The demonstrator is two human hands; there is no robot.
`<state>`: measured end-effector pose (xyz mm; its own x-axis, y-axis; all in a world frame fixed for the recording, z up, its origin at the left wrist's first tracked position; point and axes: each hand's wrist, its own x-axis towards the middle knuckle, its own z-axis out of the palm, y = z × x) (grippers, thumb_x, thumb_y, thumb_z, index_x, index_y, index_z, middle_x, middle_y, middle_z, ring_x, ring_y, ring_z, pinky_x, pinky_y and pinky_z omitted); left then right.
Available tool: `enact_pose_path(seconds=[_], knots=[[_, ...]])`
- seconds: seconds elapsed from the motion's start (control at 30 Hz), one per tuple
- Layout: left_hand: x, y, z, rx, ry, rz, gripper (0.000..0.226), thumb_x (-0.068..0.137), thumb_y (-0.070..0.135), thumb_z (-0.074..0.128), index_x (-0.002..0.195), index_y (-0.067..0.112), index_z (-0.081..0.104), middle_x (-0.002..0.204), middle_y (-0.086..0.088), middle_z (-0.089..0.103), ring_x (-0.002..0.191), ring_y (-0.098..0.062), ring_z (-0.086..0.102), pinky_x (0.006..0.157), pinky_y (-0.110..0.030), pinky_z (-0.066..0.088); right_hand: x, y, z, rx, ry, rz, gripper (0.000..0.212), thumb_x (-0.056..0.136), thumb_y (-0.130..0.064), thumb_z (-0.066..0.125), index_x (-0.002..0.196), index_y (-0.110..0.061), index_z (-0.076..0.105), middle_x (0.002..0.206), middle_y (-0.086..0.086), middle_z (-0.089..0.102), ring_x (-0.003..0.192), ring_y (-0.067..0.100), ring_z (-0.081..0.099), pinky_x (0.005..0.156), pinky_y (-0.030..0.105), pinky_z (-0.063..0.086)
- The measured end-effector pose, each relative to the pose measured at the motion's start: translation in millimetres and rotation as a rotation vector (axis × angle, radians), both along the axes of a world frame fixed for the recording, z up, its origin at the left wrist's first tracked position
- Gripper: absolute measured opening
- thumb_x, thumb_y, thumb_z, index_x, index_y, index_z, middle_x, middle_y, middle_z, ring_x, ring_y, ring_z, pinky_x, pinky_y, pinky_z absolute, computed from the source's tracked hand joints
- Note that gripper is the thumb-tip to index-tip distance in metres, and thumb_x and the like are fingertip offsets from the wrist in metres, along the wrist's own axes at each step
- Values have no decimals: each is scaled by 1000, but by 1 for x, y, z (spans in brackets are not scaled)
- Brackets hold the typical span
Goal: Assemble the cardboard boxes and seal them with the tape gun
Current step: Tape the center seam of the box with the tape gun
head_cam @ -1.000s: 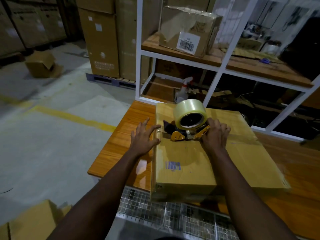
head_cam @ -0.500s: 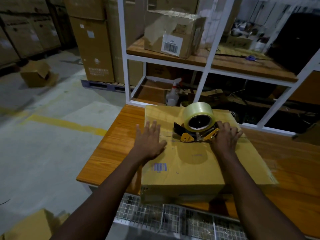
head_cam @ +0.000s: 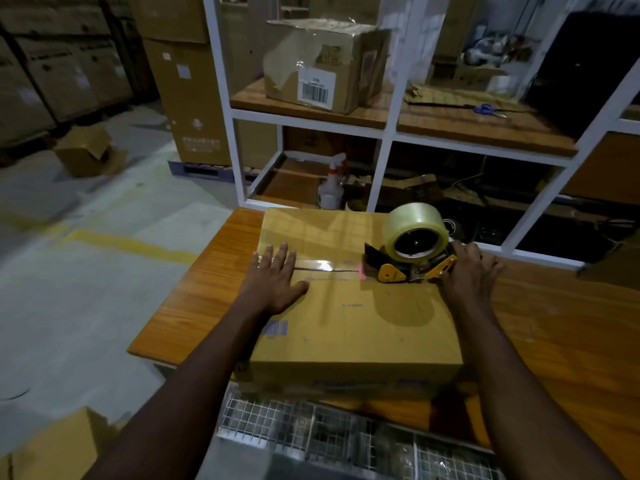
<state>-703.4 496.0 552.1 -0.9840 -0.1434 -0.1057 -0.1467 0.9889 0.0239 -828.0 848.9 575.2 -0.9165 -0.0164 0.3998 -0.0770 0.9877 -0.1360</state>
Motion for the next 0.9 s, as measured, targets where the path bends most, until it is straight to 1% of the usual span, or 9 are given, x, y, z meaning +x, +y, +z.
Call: enact_pose_path(seconds=[0.13, 0.27, 0.37, 0.5, 0.6, 0.67, 0.73, 0.8, 0.9], knots=[[-1, 1, 2, -20, -7, 9, 82, 95, 69, 16, 158, 21, -4, 165, -5, -12, 152, -29, -8, 120, -52, -1, -11, 37, 1, 0, -20, -17, 45, 80, -29, 66, 123, -23, 55, 119, 13, 57, 108, 41, 48, 102, 58, 30], [0, 6, 5, -61, -26, 49, 85, 92, 70, 14, 158, 20, -3, 165, -4, -11, 152, -31, -6, 120, -53, 1, -13, 49, -5, -43, -75, -13, 52, 76, -18, 69, 126, -20, 53, 119, 15, 55, 108, 42, 48, 102, 58, 29], [-6, 35, 7, -34, -59, 91, 82, 95, 66, 21, 158, 19, -4, 165, -2, -12, 151, -36, -8, 119, -55, -1, -10, 46, -9, -66, -53, -3, 55, 76, -17, 69, 128, -22, 53, 117, 13, 54, 107, 40, 46, 103, 58, 26], [-23, 96, 5, 21, -97, 12, 80, 97, 62, 22, 158, 18, -5, 165, 0, -14, 151, -35, -11, 119, -56, -2, -2, 36, -9, -90, -55, -43, 56, 78, -16, 69, 130, -26, 54, 118, 11, 53, 111, 38, 42, 109, 59, 22], [-28, 101, 5, 44, -96, 4, 77, 99, 58, 22, 158, 18, -5, 165, 0, -15, 151, -33, -12, 119, -55, -3, 12, 17, -6, -128, -162, -96, 73, 72, -17, 79, 136, -31, 48, 128, 10, 50, 123, 38, 37, 112, 62, 14], [-26, 89, 6, 47, -89, 3, 73, 100, 54, 21, 158, 18, -6, 164, 0, -16, 151, -33, -12, 119, -55, -2, 25, -4, -6, -156, -165, -90, 70, 71, -20, 81, 133, -33, 49, 123, 8, 50, 120, 37, 38, 113, 64, 12], [-24, 75, 6, 56, -91, -14, 68, 102, 49, 19, 158, 18, -6, 164, 1, -16, 151, -33, -11, 119, -55, -1, 36, -30, -11, -154, -123, -106, 66, 69, -25, 83, 124, -37, 49, 113, 4, 51, 110, 34, 40, 110, 67, 18], [-21, 63, 5, 64, -92, -32, 65, 104, 46, 17, 158, 19, -7, 164, 1, -17, 151, -34, -11, 119, -56, 0, 46, -53, -11, -183, -80, -128, 71, 61, -31, 89, 114, -38, 41, 109, 3, 45, 105, 33, 36, 104, 66, 30], [-16, 53, 4, 68, -98, -31, 64, 105, 47, 14, 158, 19, -7, 164, 2, -19, 151, -33, -13, 119, -55, 0, 52, -62, -11, -202, -86, -100, 68, 65, -30, 86, 117, -38, 43, 114, 3, 42, 108, 32, 29, 101, 66, 35]])
